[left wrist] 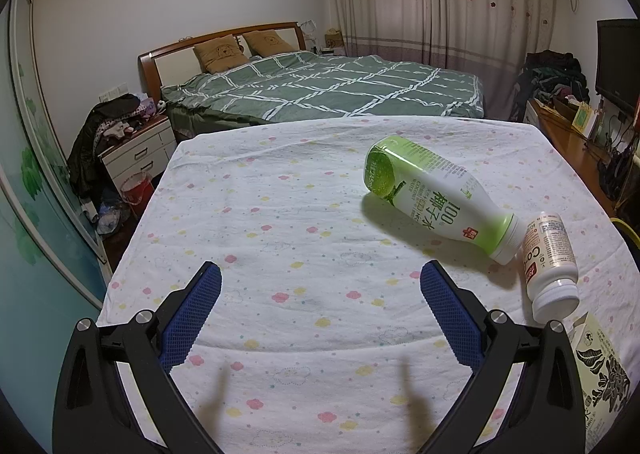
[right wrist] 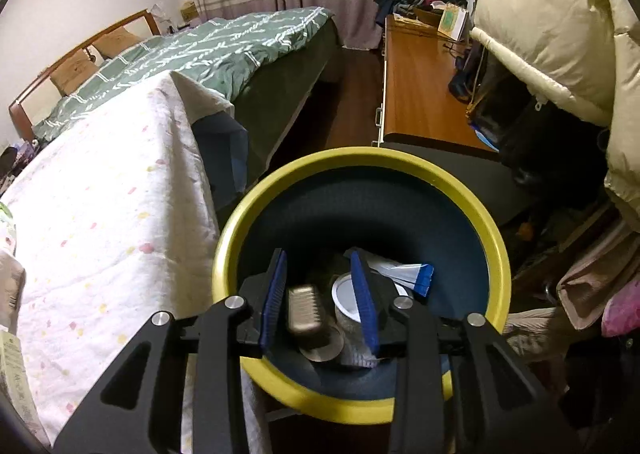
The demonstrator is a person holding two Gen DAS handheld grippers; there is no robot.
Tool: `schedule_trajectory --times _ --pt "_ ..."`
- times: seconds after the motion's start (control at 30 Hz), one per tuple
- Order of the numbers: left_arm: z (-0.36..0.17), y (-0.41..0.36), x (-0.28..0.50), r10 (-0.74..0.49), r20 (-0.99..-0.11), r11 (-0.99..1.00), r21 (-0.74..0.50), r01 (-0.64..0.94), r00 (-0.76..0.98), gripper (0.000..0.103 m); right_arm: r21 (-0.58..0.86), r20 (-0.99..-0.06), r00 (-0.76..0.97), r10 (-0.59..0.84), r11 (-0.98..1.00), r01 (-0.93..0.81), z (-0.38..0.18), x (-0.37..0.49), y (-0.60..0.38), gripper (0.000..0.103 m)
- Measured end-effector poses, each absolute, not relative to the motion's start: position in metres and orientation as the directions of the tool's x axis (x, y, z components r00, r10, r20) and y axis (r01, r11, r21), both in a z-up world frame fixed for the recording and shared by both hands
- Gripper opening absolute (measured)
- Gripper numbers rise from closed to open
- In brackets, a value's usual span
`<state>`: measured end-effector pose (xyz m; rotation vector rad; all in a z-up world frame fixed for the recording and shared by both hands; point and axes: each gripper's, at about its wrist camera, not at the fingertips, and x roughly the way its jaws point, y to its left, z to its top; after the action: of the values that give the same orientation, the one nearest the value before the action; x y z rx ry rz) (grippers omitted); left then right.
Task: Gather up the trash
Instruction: 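Carry the brown tray over the bin and open the right tool, then grasp the printed green-and-black tea box with the left tool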
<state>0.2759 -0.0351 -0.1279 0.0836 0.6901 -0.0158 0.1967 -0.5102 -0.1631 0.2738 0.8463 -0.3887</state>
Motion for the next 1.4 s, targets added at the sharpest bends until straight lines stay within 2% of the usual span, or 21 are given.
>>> schedule_trajectory --times 0.47,0.73,0.97,1.1,1.4 --pt "-0.125 -0.044 0.269 -0.006 -0.639 0.995 0.075 0.07 0.769 0.098 0.112 -0.734 0.659 -0.162 0.929 0.353 -0.143 0.183 -0.474 0.035" --pt "-0.096 -0.081 0.219 -0.108 -0.628 0.99 0.0 0.138 0.771 0.098 0.155 -0.723 0.68 -0.122 0.931 0.332 -0.143 0.18 -0.469 0.035" --pt "-0.082 -0.148 0.151 -0.237 -0.626 0.96 -0.034 0.278 0.743 0.098 0.192 -0.709 0.699 -0.09 0.929 0.315 -0.141 0.172 -0.471 0.036" --pt "-0.094 -0.182 0.135 -0.199 -0.643 0.958 0.031 0.284 0.74 0.098 0.219 -0.698 0.713 -0.07 0.927 0.305 -0.141 0.164 -0.472 0.036" --pt "-0.125 -0.209 0.137 -0.118 -0.713 0.973 0.057 0.224 0.692 0.098 0.253 -0.688 0.724 -0.046 0.92 0.298 -0.142 0.156 -0.481 0.036"
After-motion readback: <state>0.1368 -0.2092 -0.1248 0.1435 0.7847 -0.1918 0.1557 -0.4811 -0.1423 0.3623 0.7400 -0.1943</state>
